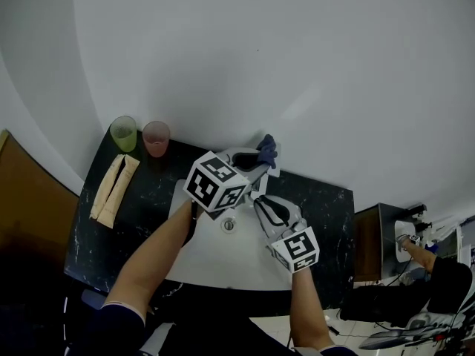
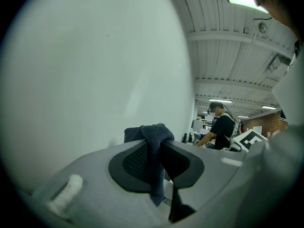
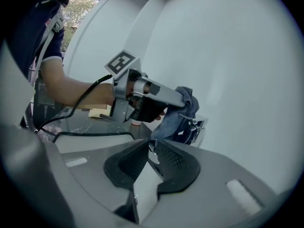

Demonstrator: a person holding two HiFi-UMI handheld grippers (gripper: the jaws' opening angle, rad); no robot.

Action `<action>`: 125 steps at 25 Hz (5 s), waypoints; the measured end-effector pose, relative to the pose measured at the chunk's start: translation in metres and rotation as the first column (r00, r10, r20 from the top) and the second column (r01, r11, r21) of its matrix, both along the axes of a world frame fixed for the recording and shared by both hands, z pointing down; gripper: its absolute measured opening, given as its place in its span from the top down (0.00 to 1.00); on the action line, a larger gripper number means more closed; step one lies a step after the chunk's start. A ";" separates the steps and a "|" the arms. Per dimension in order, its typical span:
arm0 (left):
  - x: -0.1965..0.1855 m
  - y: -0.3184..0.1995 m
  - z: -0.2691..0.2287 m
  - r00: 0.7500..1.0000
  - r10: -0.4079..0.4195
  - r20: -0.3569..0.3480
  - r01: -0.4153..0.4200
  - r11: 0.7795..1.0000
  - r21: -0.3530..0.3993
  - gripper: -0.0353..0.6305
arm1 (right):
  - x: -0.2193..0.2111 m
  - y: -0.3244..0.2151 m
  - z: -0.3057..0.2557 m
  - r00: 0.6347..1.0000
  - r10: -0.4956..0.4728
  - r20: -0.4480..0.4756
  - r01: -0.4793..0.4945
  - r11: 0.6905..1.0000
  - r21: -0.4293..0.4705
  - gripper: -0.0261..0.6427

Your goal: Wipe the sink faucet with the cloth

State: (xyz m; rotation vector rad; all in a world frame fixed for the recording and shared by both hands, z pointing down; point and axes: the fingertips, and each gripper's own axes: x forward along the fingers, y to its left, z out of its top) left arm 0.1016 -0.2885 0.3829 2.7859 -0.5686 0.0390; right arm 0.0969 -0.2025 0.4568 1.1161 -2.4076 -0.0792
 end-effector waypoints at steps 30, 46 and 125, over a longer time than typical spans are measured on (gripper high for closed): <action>-0.001 -0.050 0.122 0.982 -0.135 0.133 0.169 0.939 -0.300 0.86 | -0.007 0.001 -0.008 0.999 0.013 0.034 -0.013 1.000 -0.007 0.86; 0.002 -0.013 0.138 0.981 -0.044 0.189 0.106 0.937 -0.334 0.86 | -0.001 0.000 -0.004 1.000 0.007 0.022 -0.007 1.000 0.005 0.86; -0.053 0.169 -0.011 0.929 -0.347 0.131 0.335 0.937 0.103 0.85 | 0.018 0.102 -0.114 0.927 0.004 0.374 -0.076 0.981 0.178 0.96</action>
